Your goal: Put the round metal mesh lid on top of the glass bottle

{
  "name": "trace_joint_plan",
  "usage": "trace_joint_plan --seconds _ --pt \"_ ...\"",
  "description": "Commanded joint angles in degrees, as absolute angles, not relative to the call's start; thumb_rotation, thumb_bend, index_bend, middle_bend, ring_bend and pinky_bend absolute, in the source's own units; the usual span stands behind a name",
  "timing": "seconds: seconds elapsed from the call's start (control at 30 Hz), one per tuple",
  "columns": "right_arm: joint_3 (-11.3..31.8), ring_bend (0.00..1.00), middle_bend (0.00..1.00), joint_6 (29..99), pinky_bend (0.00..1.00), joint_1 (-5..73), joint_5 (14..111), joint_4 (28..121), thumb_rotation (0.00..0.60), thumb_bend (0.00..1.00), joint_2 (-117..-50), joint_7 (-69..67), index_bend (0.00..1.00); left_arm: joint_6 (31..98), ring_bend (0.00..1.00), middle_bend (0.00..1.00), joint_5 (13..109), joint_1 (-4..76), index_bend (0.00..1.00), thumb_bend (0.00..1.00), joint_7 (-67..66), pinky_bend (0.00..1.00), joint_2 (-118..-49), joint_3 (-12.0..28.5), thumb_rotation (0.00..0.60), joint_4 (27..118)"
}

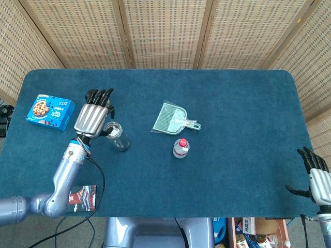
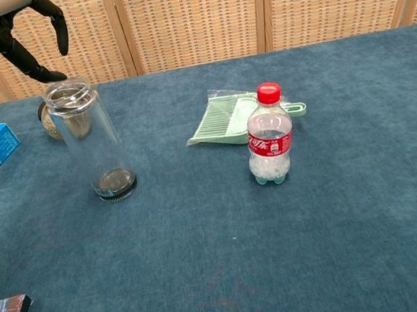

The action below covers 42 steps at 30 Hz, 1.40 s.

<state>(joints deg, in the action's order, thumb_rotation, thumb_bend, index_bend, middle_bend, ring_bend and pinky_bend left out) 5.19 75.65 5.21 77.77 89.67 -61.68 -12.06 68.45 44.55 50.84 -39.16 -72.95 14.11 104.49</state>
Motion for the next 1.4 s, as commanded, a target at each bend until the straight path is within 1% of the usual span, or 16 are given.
trace_joint_plan --seconds 0.03,0.27,0.43,0.5,0.53,0.6,0.67,0.7,0.8,1.0,1.4 --pt "5.2 0.0 0.0 75.7 0.0 5.2 77.8 89.7 0.6 0.05 -61.7 -12.1 0.09 68.7 0.0 0.0 44.7 50.2 0.51 0.24 -37.9 0.0 -72.0 14.5 0.6 105.6" --pt "5.1 0.0 0.0 75.9 0.0 5.1 78.1 89.8 0.6 0.05 -61.6 -12.0 0.09 67.1 0.0 0.0 47.4 47.9 0.39 0.24 -34.4 0.0 -67.1 13.3 0.6 109.9" --pt "5.1 0.0 0.0 76.2 0.0 5.0 78.2 90.1 0.6 0.05 -61.5 -11.7 0.09 65.7 0.0 0.0 52.1 44.6 0.29 0.25 -30.0 0.0 -61.5 11.1 0.6 113.7" --pt "5.1 0.0 0.0 76.3 0.0 5.0 78.2 90.3 0.6 0.05 -61.5 -11.5 0.09 64.3 0.0 0.0 53.3 43.8 0.25 0.32 -29.5 0.0 -58.8 10.0 0.6 115.0" --pt "5.1 0.0 0.0 76.3 0.0 5.0 78.2 90.3 0.6 0.05 -61.5 -11.3 0.09 63.5 0.0 0.0 53.9 43.4 0.25 0.36 -29.4 0.0 -57.2 9.3 0.6 115.8" --pt "5.0 0.0 0.0 76.4 0.0 5.0 78.3 90.5 0.6 0.05 -61.6 -11.0 0.09 62.5 0.0 0.0 54.4 43.1 0.25 0.46 -29.2 0.0 -55.4 8.7 0.6 116.7" --pt "5.0 0.0 0.0 76.4 0.0 5.0 78.4 90.7 0.6 0.05 -61.6 -10.6 0.09 61.6 0.0 0.0 54.5 42.7 0.25 0.54 -28.8 0.0 -53.6 8.2 0.6 117.6" --pt "5.0 0.0 0.0 76.5 0.0 5.0 78.4 90.8 0.6 0.05 -61.6 -10.5 0.09 61.2 0.0 0.0 54.5 42.6 0.25 0.56 -28.8 0.0 -53.1 8.0 0.6 117.8" --pt "4.9 0.0 0.0 76.7 0.0 4.9 78.5 91.1 0.6 0.05 -61.5 -10.4 0.09 59.8 0.0 0.0 54.3 42.6 0.25 0.6 -29.0 0.0 -51.8 7.2 0.6 118.1" --pt "5.0 0.0 0.0 76.7 0.0 4.9 78.4 91.1 0.6 0.05 -61.4 -10.6 0.09 58.5 0.0 0.0 53.1 43.2 0.25 0.6 -29.8 0.0 -52.4 6.7 0.6 117.3" --pt "5.0 0.0 0.0 76.6 0.0 4.9 78.4 90.7 0.6 0.05 -61.3 -11.6 0.09 58.4 0.0 0.0 47.8 47.1 0.25 0.6 -35.3 0.0 -58.0 7.0 0.6 115.3"
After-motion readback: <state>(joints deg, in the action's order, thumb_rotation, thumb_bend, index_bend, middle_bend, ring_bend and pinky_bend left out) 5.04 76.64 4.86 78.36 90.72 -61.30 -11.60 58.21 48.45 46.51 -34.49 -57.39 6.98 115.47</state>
